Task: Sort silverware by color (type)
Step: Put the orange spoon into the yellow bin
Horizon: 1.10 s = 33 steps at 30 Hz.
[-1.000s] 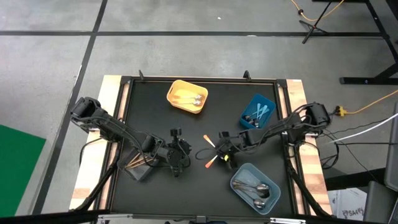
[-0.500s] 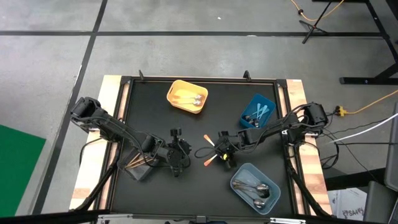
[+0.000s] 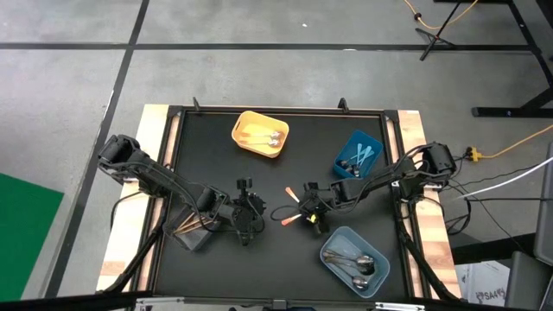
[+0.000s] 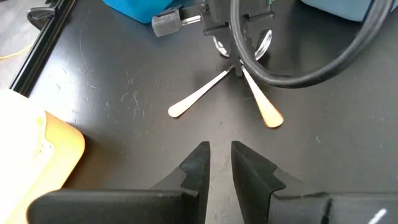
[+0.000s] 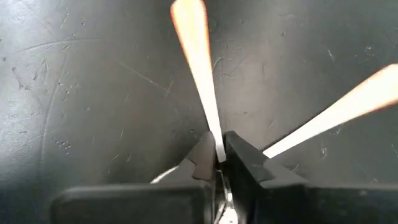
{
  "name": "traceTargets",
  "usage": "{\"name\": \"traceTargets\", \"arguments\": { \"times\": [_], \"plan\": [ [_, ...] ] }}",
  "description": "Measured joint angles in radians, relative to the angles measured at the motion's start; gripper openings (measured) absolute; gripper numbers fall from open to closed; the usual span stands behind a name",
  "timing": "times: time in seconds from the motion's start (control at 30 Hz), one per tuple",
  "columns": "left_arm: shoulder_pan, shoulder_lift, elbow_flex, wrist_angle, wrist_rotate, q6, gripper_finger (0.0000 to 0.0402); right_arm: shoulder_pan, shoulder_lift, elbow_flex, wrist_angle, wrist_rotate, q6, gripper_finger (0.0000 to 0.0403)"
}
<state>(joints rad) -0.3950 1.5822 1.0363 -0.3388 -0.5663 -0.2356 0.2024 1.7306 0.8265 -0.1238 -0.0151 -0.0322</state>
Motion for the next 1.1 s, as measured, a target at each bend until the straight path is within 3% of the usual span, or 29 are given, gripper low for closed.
{"name": "traceTargets", "arguments": {
  "times": [0.17, 0.7, 1.1],
  "plan": [
    [0.0, 0.0, 0.0, 0.0, 0.0, 0.0, 0.006, 0.0, 0.0, 0.0, -0.002, 0.002, 0.0, 0.0004],
    [0.0, 0.0, 0.0, 0.0, -0.001, -0.001, 0.006, 0.0, 0.001, -0.002, 0.039, -0.013, 0.009, 0.0001],
    [-0.009, -0.052, 0.01, -0.022, 0.001, -0.019, 0.006, 0.0, 0.003, 0.135, 0.037, -0.007, 0.001, 0.0001]
  ]
}}
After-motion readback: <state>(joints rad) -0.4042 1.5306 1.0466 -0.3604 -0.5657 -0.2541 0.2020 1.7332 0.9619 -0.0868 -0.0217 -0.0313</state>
